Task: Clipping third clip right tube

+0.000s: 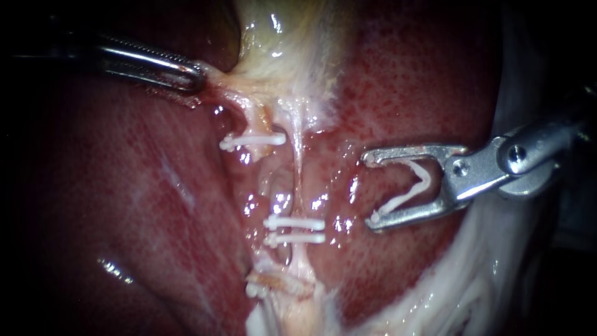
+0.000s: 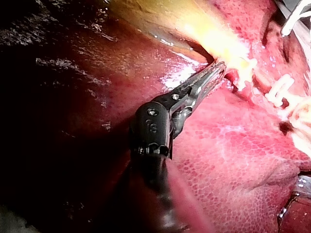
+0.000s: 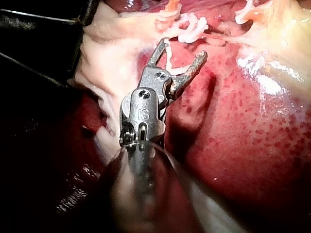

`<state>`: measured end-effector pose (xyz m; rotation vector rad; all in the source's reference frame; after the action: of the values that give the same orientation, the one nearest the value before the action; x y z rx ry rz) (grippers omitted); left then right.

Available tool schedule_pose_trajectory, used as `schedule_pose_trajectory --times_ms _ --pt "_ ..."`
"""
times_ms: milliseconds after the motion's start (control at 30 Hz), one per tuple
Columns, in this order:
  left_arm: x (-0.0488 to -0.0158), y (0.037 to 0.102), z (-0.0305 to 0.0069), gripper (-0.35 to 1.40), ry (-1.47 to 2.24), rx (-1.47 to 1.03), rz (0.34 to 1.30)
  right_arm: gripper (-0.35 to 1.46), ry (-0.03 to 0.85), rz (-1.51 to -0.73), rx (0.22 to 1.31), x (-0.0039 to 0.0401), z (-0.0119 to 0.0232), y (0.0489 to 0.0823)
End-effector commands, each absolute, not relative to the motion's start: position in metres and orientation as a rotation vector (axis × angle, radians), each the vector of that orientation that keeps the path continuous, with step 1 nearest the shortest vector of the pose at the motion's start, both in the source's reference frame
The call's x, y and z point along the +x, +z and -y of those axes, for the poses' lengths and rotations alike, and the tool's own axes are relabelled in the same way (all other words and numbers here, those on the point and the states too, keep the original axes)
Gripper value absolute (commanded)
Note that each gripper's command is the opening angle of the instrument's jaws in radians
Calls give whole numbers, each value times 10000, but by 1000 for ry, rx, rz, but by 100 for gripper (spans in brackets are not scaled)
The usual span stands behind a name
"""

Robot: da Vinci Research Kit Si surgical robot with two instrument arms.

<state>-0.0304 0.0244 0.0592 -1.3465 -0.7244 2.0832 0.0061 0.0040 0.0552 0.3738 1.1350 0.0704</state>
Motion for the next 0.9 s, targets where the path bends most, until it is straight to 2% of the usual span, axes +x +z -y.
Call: schedule_pose_trajectory --times_ms 33,333,567,900 --pt "-301 587 -246 -35 2081 -1348 734 50 71 -1135 374 61 -40 552" --pt "-282 538 -261 -35 2066 -1378 687 50 60 -1152 387 66 -41 553" --pt "-283 540 -258 -35 2067 -1378 684 50 176 -1166 461 92 -41 561" --pt "-285 540 -259 -35 2067 -1377 683 50 321 -1177 588 144 -37 602"
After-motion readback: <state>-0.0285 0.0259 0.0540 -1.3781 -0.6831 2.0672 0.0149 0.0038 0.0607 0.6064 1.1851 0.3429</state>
